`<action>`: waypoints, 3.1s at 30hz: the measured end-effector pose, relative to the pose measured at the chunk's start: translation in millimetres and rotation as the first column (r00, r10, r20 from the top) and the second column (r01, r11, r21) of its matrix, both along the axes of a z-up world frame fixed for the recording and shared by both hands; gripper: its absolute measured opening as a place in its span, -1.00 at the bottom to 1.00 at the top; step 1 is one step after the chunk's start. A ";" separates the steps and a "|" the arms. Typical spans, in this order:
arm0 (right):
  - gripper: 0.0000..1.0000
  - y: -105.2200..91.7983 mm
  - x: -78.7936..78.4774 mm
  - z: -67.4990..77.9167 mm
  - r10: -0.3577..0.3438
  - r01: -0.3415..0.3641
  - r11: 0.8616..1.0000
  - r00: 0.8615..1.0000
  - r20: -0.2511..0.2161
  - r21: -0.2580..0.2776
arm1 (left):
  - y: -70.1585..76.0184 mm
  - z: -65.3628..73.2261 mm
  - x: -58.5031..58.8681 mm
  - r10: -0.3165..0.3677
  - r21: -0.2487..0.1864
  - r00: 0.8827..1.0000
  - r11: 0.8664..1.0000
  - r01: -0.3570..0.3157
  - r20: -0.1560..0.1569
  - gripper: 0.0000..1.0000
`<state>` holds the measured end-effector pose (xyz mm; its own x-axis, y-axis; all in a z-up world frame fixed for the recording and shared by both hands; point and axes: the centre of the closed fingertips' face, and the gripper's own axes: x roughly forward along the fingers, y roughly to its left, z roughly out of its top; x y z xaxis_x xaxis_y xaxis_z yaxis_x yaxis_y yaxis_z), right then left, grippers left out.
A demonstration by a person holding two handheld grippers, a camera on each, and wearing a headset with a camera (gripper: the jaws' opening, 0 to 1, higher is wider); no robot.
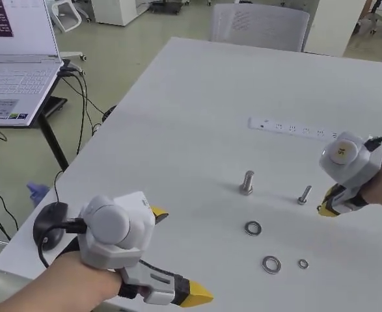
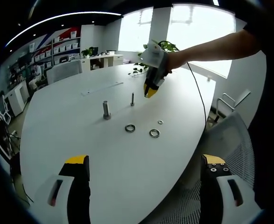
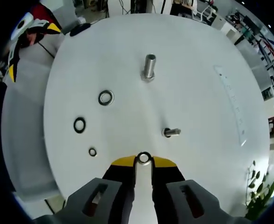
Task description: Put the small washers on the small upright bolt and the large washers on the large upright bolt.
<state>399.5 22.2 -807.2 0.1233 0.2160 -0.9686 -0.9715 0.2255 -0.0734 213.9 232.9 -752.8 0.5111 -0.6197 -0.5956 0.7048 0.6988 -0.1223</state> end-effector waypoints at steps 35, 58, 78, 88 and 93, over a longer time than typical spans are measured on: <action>-0.75 19.7 54.4 -4.5 -0.031 0.031 0.999 0.999 0.007 0.041 | 17.1 -7.2 7.9 0.009 0.026 1.000 1.000 -0.008 -0.028 0.91; -0.75 21.4 53.7 -24.8 0.007 -0.007 1.000 1.000 0.004 0.008 | 14.6 -10.1 6.1 0.006 0.021 0.999 1.000 -0.005 -0.045 0.84; -0.75 21.0 53.6 -52.6 0.011 -0.011 1.000 1.000 -0.008 -0.015 | 20.6 -17.9 -4.4 0.022 0.030 0.997 0.999 -0.020 -0.077 0.83; -0.74 22.9 53.4 -53.8 0.025 -0.025 0.999 1.000 -0.009 -0.020 | 20.7 -18.3 -5.6 0.017 0.030 0.996 0.999 -0.014 -0.082 0.79; -0.73 23.1 53.5 -54.0 0.027 -0.027 0.999 1.000 -0.005 -0.018 | 19.8 -19.1 -6.7 0.015 0.032 0.996 0.999 -0.013 -0.085 0.79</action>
<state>453.0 45.3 -861.2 0.1129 0.2018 -0.9729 -0.9776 0.1977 -0.0725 207.2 252.7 -772.0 0.4660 -0.5934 -0.6562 0.6828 0.7129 -0.1598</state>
